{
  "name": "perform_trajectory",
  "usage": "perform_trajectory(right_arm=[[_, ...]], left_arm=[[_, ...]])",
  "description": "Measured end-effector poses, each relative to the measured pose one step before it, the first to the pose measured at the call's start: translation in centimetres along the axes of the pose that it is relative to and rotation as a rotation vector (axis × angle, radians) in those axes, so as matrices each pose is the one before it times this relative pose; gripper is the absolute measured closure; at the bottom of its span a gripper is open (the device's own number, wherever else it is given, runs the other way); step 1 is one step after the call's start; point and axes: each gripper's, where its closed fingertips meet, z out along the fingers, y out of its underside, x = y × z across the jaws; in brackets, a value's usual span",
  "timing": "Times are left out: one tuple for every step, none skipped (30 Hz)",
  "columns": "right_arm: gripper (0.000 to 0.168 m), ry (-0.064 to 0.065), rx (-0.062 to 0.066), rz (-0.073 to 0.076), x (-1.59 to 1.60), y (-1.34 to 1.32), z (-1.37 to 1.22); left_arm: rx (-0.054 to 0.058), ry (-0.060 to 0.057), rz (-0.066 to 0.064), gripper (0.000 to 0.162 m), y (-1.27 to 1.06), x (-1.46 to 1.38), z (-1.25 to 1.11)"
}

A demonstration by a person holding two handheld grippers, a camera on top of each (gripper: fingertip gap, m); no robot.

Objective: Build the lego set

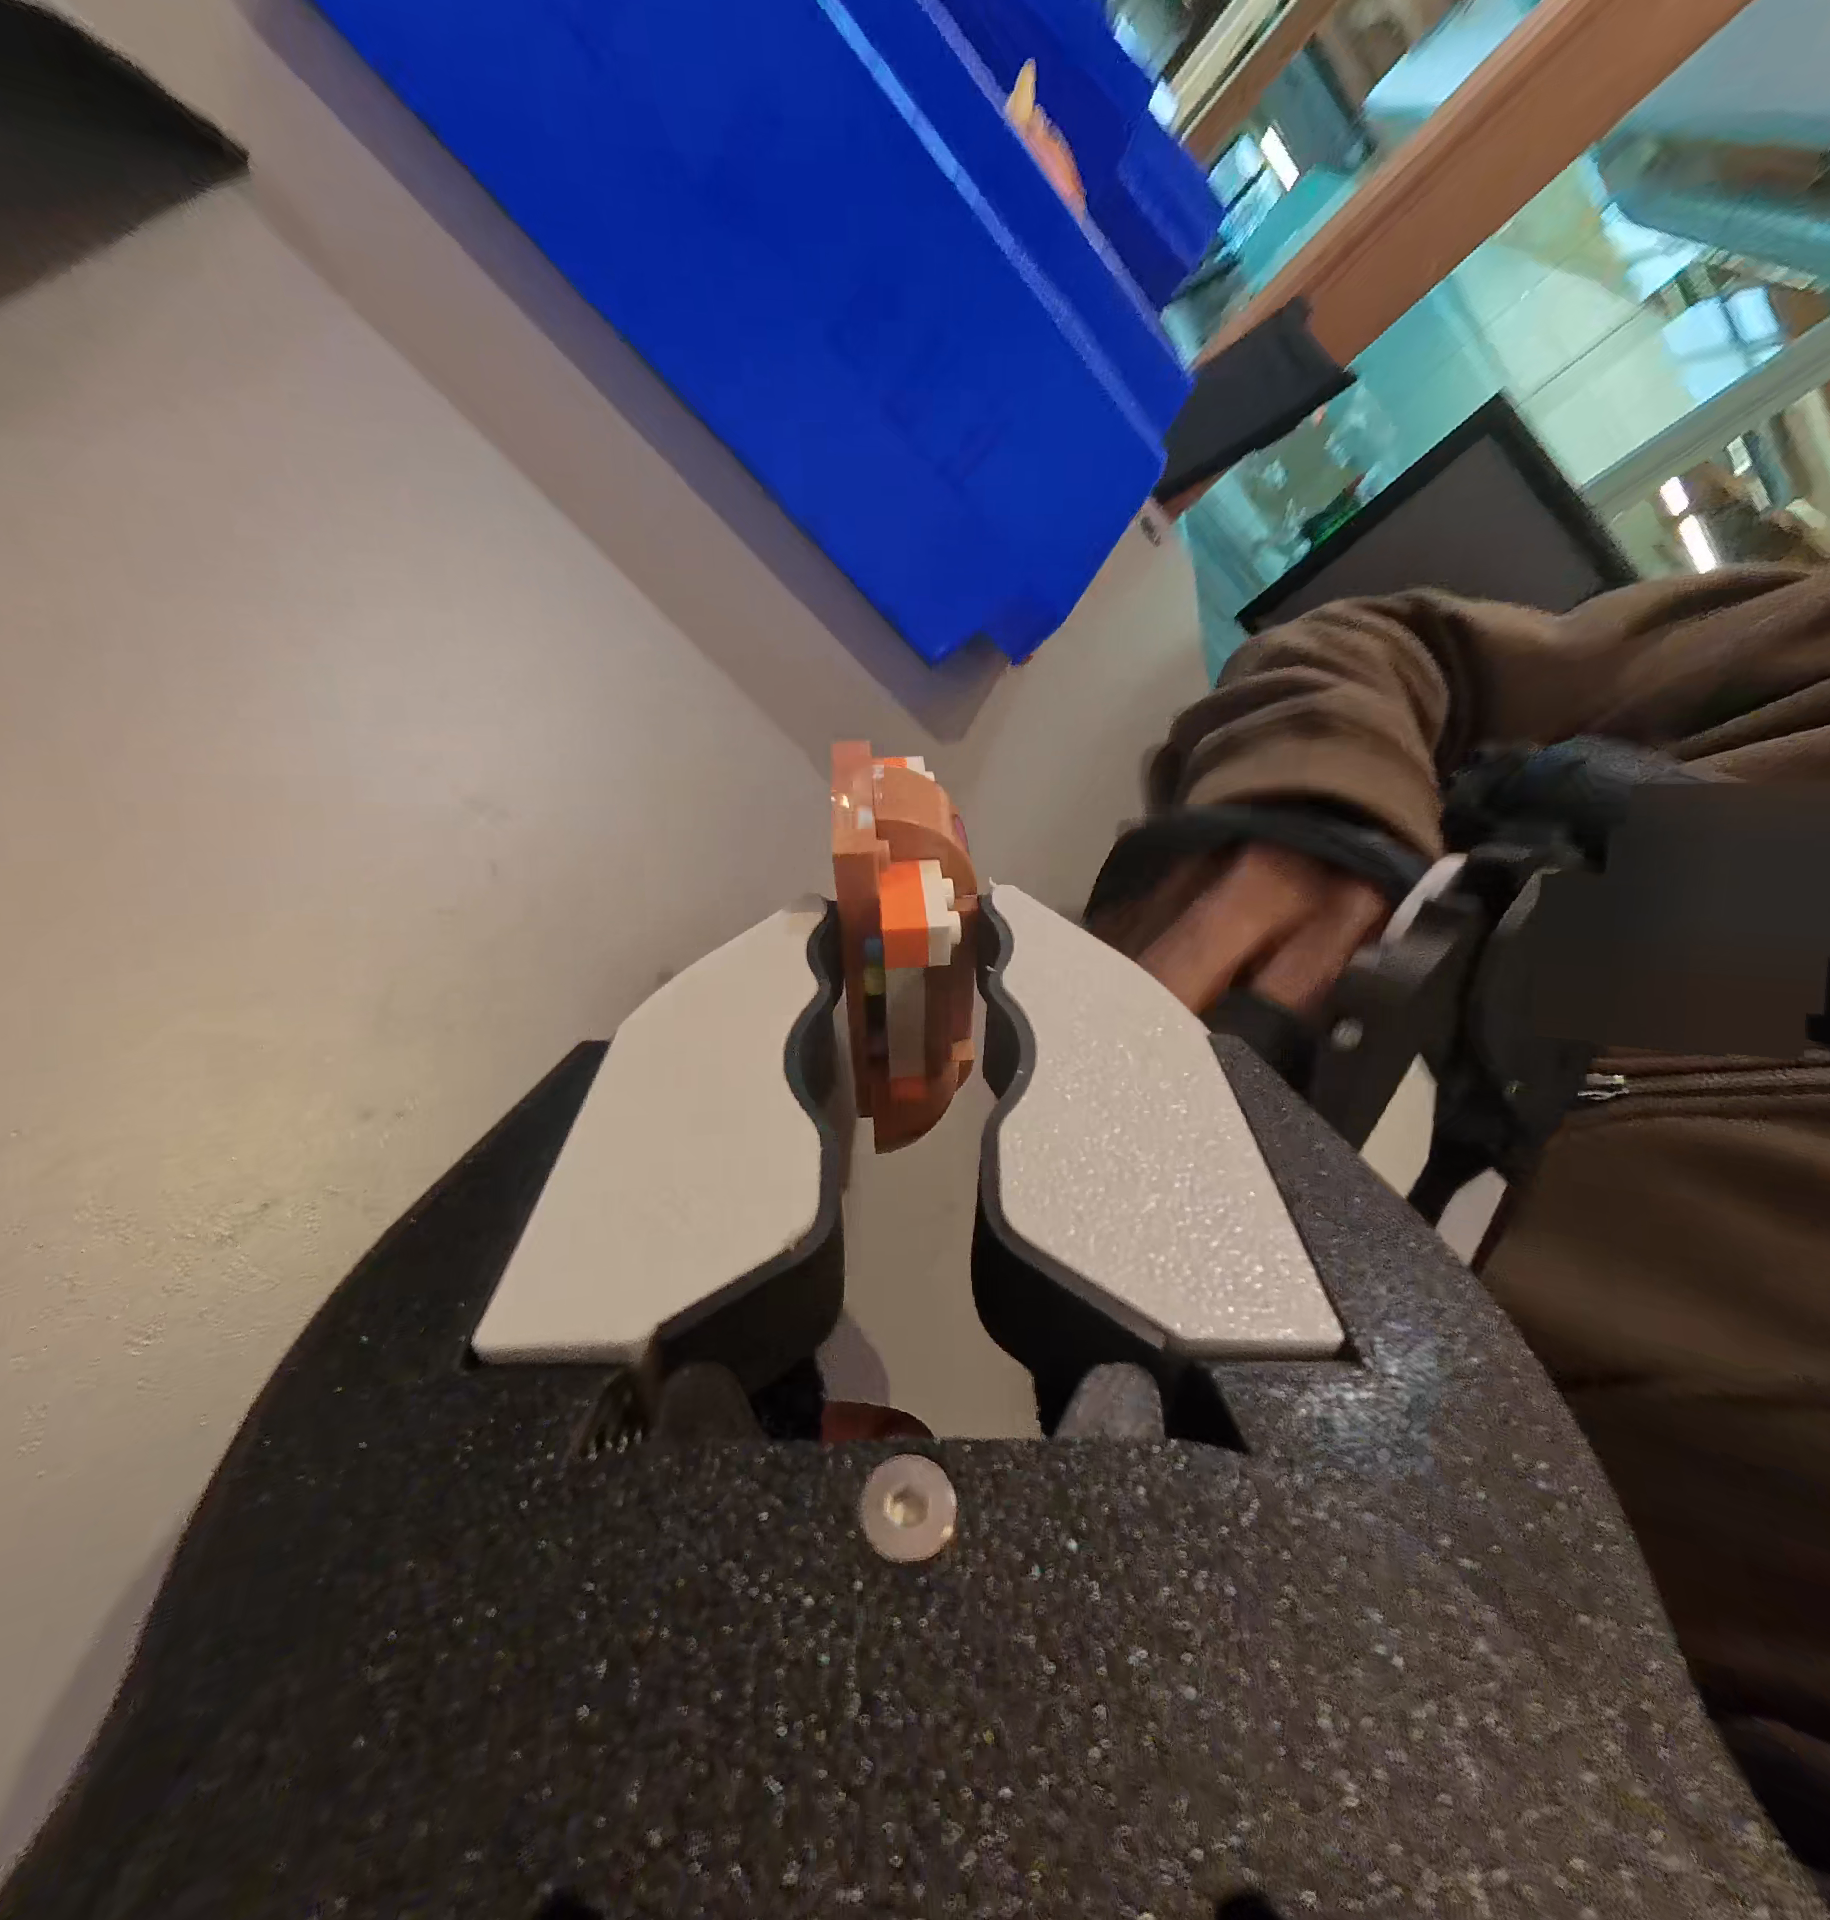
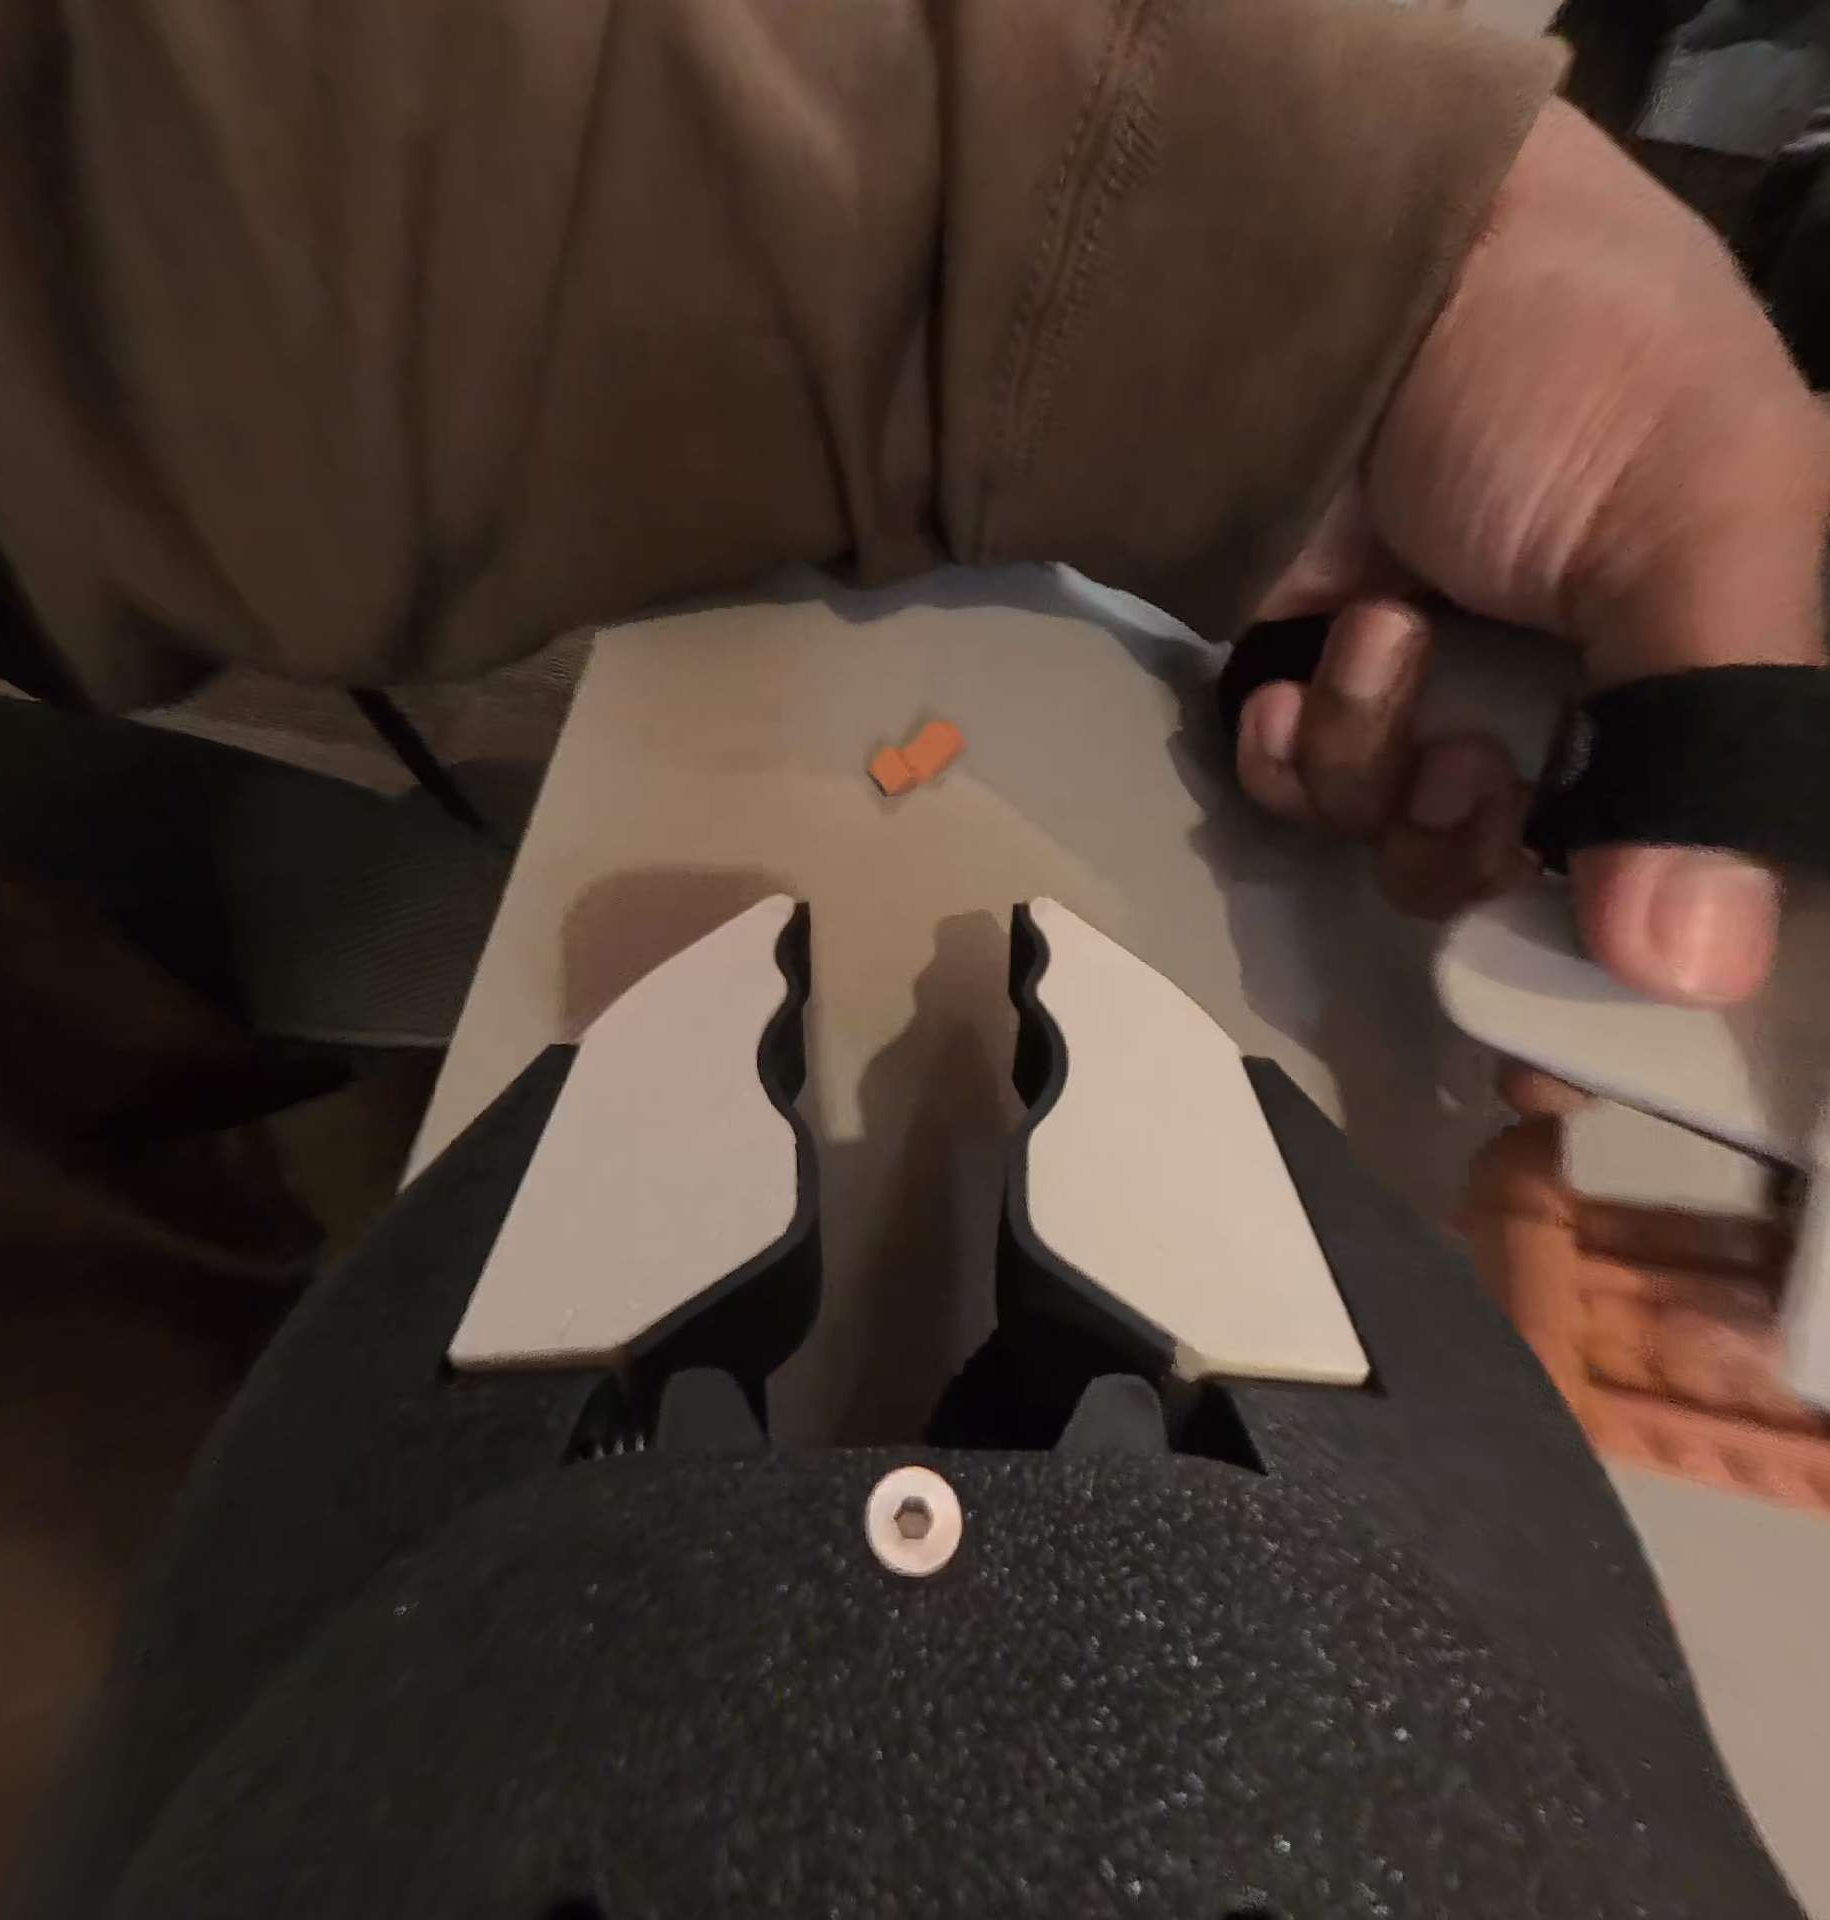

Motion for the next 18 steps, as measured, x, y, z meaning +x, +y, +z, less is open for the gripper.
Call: perform_trajectory(right_arm=[[0.131,0.0599,-0.0024,-0.0024,0.685,0.545,-0.934],[0.131,0.0712,0.0004,0.0097,1.008,0.647,-1.202],[0.131,0.0738,0.0076,0.02,1.219,0.65,-1.382],[0.131,0.0695,0.018,0.0239,1.309,0.587,-1.449],[0.131,0.0613,0.0153,0.0243,1.32,0.633,-1.328],[0.131,0.0467,-0.0003,0.0274,1.196,0.738,-1.076],[0.13,0.0259,-0.0114,0.0311,0.896,0.776,-0.756],[0.128,0.0171,-0.0113,0.0319,0.708,0.679,-0.517],[0.125,0.0152,-0.0044,0.0286,0.558,0.508,-0.358],[0.125,0.0108,0.0015,0.0229,0.403,0.355,-0.259],[0.125,0.0065,0.0009,0.0197,0.259,0.28,-0.195],[0.124,0.0033,-0.0009,0.018,0.163,0.229,-0.126],[0.124,-0.0026,-0.0043,0.0154,0.057,0.24,-0.041],[0.124,-0.0039,-0.0132,0.0138,0.023,0.321,0.055],[0.124,-0.0021,-0.0215,0.0116,0.068,0.416,0.129],[0.124,-0.0008,-0.0189,0.0066,0.08,0.342,0.15],[0.124,-0.0011,-0.0132,0.0043,0.067,0.239,0.147],[0.124,-0.001,-0.0105,0.0053,0.056,0.174,0.114]], left_arm=[[-0.0376,-0.0117,-0.0003,0.138,0.461,-0.118,0.351],[-0.0443,-0.0016,0.0071,0.138,0.503,0.042,0.431],[-0.0485,0.0174,0.0145,0.138,0.529,0.303,0.454],[-0.0429,0.022,0.0184,0.137,0.405,0.342,0.397],[-0.0412,0.0113,0.0152,0.137,0.348,0.14,0.346],[-0.0312,0.0174,0.0162,0.137,0.157,0.182,0.273],[-0.0274,0.0104,0.0186,0.136,0.059,0.019,0.212],[-0.0244,0.0002,0.0109,0.134,-0.026,-0.218,0.177],[-0.0177,-0.008,0.0048,0.13,-0.13,-0.373,0.136],[-0.008,-0.0091,0.003,0.124,-0.227,-0.362,0.11],[0.0015,-0.0115,0.0066,0.12,-0.333,-0.338,0.043],[0.0097,-0.0187,0.0034,0.116,-0.38,-0.373,-0.013],[0.0106,-0.0271,0.0014,0.11,-0.363,-0.431,-0.058],[0.0129,-0.0355,0.0018,0.103,-0.308,-0.452,-0.107],[0.0094,-0.0404,0.0019,0.098,-0.159,-0.406,-0.167],[0.0079,-0.0445,0.0007,0.095,-0.04,-0.332,-0.245],[0.0086,-0.0559,-0.0011,0.093,0.07,-0.371,-0.363],[0.0115,-0.0801,-0.0096,0.092,0.131,-0.514,-0.566]])
